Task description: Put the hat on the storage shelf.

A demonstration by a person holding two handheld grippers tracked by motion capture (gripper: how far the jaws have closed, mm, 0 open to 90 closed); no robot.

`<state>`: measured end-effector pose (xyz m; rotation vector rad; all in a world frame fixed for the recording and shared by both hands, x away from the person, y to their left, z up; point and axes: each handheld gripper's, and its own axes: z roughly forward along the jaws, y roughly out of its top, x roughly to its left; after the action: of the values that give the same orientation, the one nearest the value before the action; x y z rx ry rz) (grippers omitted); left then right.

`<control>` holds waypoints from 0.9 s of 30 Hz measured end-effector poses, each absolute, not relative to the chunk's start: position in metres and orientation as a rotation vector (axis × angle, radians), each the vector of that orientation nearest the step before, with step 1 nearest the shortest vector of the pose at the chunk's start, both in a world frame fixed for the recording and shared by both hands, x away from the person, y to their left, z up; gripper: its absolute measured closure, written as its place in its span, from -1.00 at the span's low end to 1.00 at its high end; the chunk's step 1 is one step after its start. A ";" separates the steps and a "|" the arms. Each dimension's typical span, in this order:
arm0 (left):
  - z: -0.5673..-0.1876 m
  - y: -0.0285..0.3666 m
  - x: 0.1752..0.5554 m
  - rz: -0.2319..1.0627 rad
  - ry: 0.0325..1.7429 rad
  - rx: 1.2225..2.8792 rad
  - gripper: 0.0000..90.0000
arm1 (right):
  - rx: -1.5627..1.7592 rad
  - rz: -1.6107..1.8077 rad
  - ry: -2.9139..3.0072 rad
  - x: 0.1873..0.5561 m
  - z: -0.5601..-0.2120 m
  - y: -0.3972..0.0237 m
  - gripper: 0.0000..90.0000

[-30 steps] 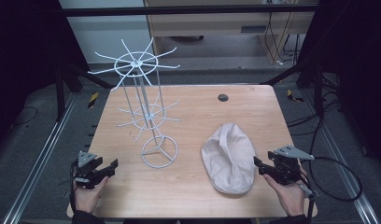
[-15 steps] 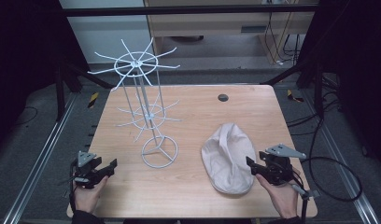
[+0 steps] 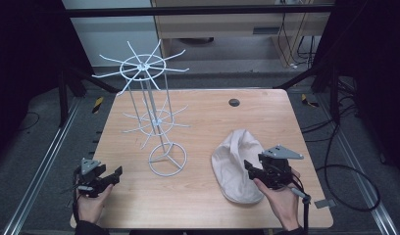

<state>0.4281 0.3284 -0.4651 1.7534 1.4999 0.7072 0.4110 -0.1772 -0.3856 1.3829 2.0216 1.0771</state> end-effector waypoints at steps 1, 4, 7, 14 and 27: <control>-0.465 0.328 0.428 0.707 1.500 1.753 -0.22 | 1.383 1.077 2.022 0.411 -0.386 -0.177 0.03; -0.465 0.329 0.428 0.706 1.501 1.752 -0.22 | 1.387 1.069 2.032 0.414 -0.386 -0.174 0.05; -0.466 0.330 0.429 0.706 1.505 1.757 -0.22 | 1.392 1.049 2.042 0.418 -0.388 -0.171 0.07; -0.467 0.329 0.430 0.707 1.503 1.764 -0.22 | 1.409 0.995 2.096 0.431 -0.396 -0.159 0.14; -0.467 0.329 0.430 0.705 1.506 1.770 -0.22 | 1.436 0.916 2.137 0.449 -0.405 -0.145 0.21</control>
<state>0.4298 0.3289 -0.4671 1.7696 1.5056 0.7048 0.4488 -0.1451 -0.4049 1.4362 2.1367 0.9160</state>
